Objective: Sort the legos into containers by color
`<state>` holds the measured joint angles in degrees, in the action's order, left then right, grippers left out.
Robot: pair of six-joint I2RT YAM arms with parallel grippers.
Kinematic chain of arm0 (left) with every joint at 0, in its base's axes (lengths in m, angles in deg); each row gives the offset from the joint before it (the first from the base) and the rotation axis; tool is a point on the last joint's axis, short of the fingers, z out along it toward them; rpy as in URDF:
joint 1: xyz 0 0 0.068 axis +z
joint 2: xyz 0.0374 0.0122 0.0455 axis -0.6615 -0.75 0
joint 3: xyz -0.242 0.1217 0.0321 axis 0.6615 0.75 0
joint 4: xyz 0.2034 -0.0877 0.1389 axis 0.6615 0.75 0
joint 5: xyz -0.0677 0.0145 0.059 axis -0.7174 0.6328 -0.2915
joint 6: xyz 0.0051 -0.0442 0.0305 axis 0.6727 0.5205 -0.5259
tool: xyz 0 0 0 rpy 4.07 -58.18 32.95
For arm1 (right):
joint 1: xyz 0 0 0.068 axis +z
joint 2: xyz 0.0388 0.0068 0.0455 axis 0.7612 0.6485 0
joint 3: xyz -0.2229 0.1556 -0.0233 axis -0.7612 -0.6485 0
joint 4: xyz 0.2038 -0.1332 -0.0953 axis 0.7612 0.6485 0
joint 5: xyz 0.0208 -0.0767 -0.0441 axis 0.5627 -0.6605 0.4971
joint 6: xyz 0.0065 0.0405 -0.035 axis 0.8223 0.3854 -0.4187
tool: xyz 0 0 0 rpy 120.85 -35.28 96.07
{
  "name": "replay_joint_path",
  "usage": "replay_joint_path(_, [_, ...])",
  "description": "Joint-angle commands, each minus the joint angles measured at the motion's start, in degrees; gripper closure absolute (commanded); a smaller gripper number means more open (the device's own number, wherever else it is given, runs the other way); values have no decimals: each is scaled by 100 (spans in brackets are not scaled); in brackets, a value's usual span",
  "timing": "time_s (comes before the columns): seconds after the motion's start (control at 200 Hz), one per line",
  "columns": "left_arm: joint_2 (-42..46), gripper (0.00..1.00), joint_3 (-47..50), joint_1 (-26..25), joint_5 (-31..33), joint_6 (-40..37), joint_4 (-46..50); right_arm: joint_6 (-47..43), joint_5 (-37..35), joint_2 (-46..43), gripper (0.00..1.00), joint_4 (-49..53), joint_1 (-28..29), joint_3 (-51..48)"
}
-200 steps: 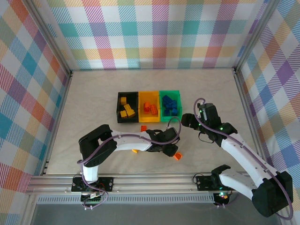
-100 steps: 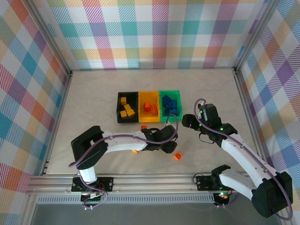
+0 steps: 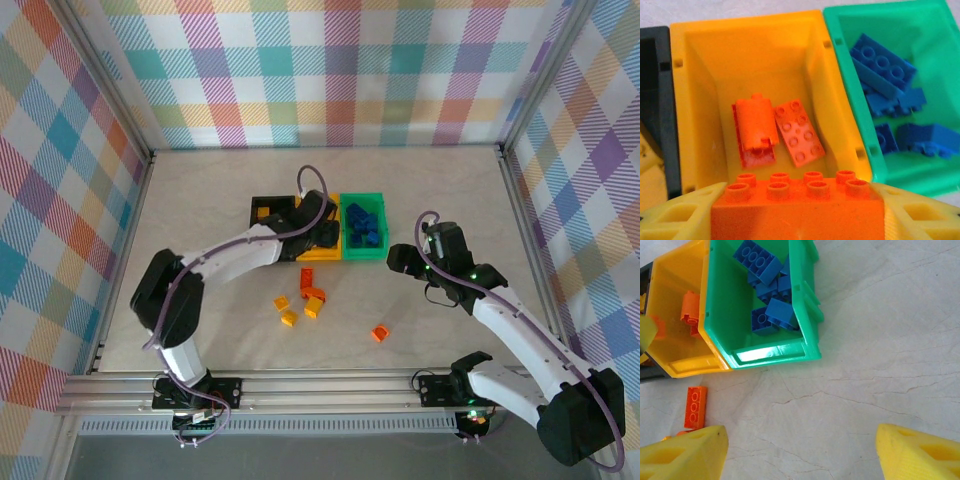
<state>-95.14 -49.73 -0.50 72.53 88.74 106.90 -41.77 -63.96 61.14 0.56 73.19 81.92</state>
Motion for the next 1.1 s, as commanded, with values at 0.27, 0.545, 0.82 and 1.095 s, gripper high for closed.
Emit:
replay_joint_path(0.27, [-906,19,-1247,262,-81,190,608,64,554,-10,22,42,-25,-241])
replay_joint_path(0.545, [-349,1,-1213,258,-485,328,611,63,1200,247,23,293,69,-332])
replay_joint_path(0.82, [1376,0,635,186,-1386,980,-127,181,949,1072,23,951,1678,-453])
replay_joint_path(1.095, [2965,0,2389,88,-1336,1375,-255,257,270,1993,27,1355,2562,-302])
